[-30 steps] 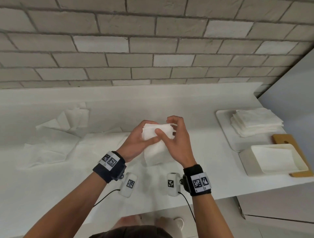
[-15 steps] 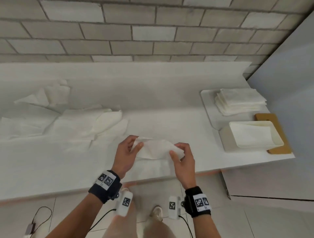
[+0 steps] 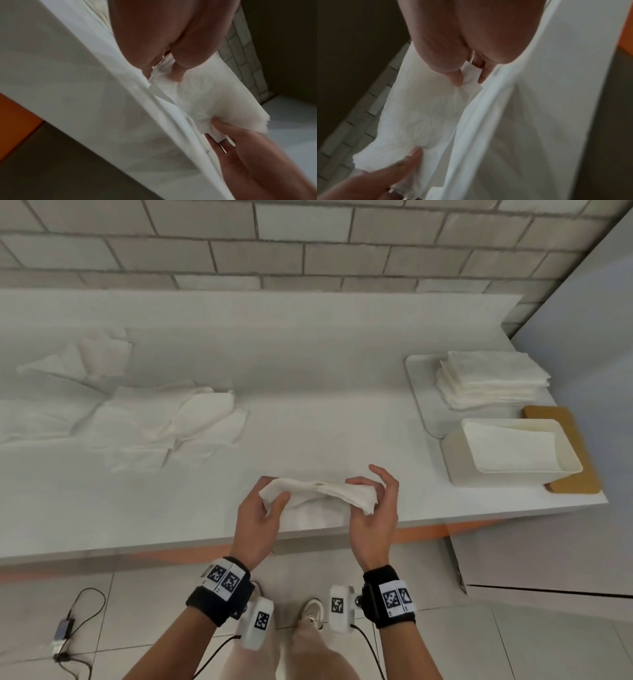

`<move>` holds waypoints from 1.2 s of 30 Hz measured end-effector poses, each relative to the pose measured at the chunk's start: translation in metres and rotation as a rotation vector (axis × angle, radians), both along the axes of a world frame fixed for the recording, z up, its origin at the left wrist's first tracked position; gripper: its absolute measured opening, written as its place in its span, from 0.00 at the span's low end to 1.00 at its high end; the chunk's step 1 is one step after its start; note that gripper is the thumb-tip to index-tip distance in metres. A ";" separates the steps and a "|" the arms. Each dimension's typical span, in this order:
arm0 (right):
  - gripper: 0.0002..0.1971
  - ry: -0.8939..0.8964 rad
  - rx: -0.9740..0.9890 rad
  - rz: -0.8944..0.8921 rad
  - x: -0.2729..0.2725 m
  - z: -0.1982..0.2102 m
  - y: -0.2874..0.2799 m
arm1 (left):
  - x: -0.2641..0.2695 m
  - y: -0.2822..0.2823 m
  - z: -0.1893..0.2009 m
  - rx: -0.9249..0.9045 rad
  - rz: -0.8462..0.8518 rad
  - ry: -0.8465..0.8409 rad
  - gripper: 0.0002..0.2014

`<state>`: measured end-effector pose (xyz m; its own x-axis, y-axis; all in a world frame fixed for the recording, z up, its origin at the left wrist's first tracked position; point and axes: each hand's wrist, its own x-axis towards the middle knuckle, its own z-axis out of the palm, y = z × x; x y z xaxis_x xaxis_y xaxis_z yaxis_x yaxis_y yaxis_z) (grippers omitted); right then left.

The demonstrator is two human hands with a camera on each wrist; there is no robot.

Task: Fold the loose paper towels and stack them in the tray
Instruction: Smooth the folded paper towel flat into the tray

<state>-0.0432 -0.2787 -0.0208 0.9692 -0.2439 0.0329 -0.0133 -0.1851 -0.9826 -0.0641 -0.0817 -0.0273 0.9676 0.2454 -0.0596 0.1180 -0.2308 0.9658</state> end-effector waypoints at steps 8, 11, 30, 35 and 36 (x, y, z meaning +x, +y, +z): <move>0.27 0.030 -0.005 0.067 0.012 -0.011 -0.003 | 0.012 -0.007 -0.009 -0.020 0.020 0.014 0.18; 0.21 -0.002 0.030 0.030 0.015 -0.006 -0.004 | 0.013 -0.010 -0.004 0.024 0.043 -0.022 0.14; 0.17 0.059 -0.079 0.157 0.032 -0.016 -0.027 | 0.021 -0.009 -0.008 0.150 0.040 0.131 0.03; 0.06 0.145 -0.100 0.085 0.040 -0.006 -0.034 | 0.036 0.005 -0.002 0.125 0.026 0.160 0.17; 0.08 0.193 -0.137 0.076 0.044 -0.009 -0.034 | 0.041 0.006 -0.004 0.161 0.020 0.180 0.15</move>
<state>0.0008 -0.3122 -0.0299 0.9762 -0.1756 -0.1273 -0.1794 -0.3238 -0.9290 -0.0236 -0.0761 -0.0308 0.9398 0.2847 -0.1889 0.2908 -0.3764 0.8796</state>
